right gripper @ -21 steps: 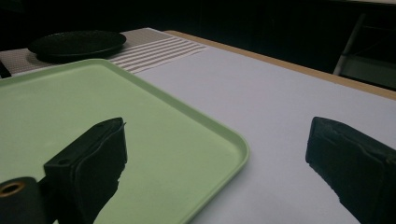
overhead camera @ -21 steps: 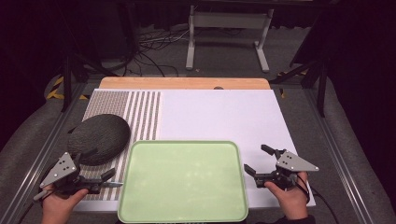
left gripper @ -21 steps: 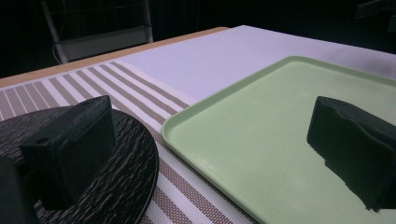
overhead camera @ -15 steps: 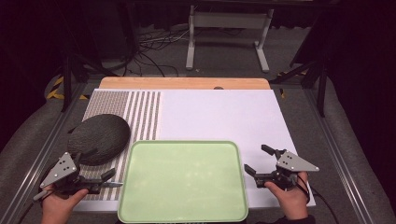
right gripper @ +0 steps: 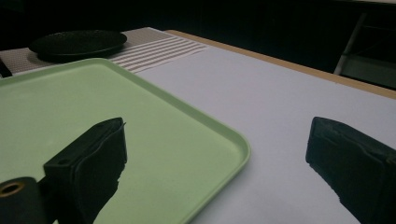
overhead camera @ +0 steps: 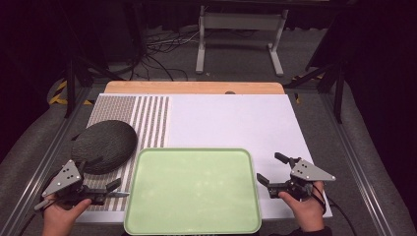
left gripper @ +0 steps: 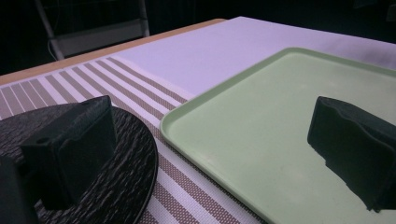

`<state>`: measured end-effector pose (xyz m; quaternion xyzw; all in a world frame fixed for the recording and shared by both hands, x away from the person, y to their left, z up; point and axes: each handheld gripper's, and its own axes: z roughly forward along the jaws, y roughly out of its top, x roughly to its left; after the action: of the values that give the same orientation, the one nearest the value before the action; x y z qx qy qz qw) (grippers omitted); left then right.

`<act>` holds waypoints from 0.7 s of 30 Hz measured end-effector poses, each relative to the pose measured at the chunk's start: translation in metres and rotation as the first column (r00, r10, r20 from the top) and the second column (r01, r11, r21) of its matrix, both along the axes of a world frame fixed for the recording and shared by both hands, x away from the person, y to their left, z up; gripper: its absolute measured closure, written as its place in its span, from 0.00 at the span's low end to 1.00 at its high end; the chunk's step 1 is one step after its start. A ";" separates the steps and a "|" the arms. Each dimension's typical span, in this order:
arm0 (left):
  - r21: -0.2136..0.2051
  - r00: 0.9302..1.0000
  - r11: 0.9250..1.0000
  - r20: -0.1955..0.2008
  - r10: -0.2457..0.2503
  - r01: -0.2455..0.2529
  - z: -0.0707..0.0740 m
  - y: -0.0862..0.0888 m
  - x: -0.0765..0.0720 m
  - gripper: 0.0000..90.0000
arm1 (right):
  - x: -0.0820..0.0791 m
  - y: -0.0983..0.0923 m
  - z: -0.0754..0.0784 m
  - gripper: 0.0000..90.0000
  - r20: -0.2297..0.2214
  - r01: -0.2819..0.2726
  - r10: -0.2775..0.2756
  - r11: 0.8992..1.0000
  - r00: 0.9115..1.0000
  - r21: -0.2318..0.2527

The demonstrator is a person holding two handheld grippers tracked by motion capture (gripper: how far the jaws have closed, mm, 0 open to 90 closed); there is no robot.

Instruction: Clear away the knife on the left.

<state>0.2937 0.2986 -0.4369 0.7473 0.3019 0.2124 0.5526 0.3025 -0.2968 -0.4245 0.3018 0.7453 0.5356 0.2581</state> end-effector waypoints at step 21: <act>0.180 0.985 0.973 -0.120 -0.121 0.142 0.039 -0.002 0.013 0.04 | 0.002 -0.003 -0.001 0.07 -0.013 0.000 0.000 1.000 1.000 0.010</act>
<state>0.3064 0.2968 -0.3976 0.8249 0.2598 0.1621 0.4751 0.3042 -0.2994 -0.4255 0.3064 0.7444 0.5372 0.2517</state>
